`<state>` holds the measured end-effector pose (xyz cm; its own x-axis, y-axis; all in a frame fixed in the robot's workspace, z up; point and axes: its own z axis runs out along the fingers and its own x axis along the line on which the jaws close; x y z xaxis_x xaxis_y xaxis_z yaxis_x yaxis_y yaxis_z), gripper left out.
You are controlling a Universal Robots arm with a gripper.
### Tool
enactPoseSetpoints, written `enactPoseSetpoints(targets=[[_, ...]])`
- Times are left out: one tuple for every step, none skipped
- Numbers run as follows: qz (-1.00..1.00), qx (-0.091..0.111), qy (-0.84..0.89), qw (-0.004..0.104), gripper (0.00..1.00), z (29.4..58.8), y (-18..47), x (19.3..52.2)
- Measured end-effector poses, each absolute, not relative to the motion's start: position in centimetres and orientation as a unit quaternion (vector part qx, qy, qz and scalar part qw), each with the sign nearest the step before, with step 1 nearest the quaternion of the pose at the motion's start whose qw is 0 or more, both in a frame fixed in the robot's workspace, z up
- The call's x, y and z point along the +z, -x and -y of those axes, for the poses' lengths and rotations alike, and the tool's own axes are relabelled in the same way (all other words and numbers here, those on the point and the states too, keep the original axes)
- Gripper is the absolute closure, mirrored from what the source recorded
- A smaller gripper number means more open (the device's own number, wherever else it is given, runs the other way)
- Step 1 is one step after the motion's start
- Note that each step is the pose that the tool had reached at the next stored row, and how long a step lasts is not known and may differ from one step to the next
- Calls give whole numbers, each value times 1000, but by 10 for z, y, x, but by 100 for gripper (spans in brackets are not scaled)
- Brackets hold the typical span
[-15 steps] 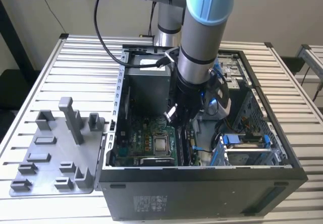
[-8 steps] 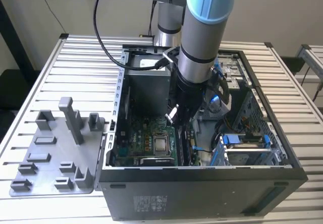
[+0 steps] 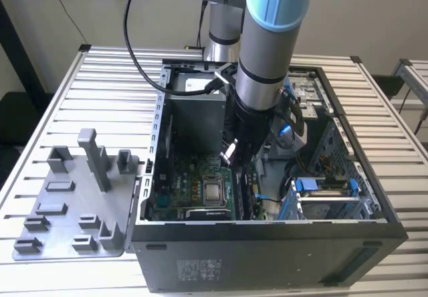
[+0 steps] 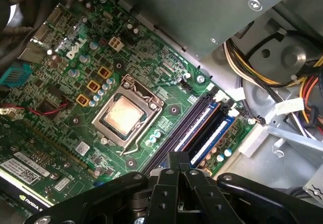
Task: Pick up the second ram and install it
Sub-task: 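Press down the second ram until it locks into place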
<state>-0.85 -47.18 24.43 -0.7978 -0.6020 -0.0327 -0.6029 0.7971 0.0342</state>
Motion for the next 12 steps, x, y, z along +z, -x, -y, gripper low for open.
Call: enactPoseSetpoints(targets=[[-948,21,318,10,89,472,8,244],[-947,21,321,10,89,472,8,244],[-945,21,325,10,89,472,9,244],[-944,21,330,10,89,472,9,244],[-942,21,335,11,89,472,8,244],[-940,21,340,11,89,472,8,244],[-938,21,346,11,89,472,8,244],[-935,21,353,12,89,472,8,244],[-932,21,361,12,89,472,8,244],[-930,21,367,12,89,472,8,244],[-927,21,375,12,89,472,8,244],[-924,21,382,12,89,472,8,244]])
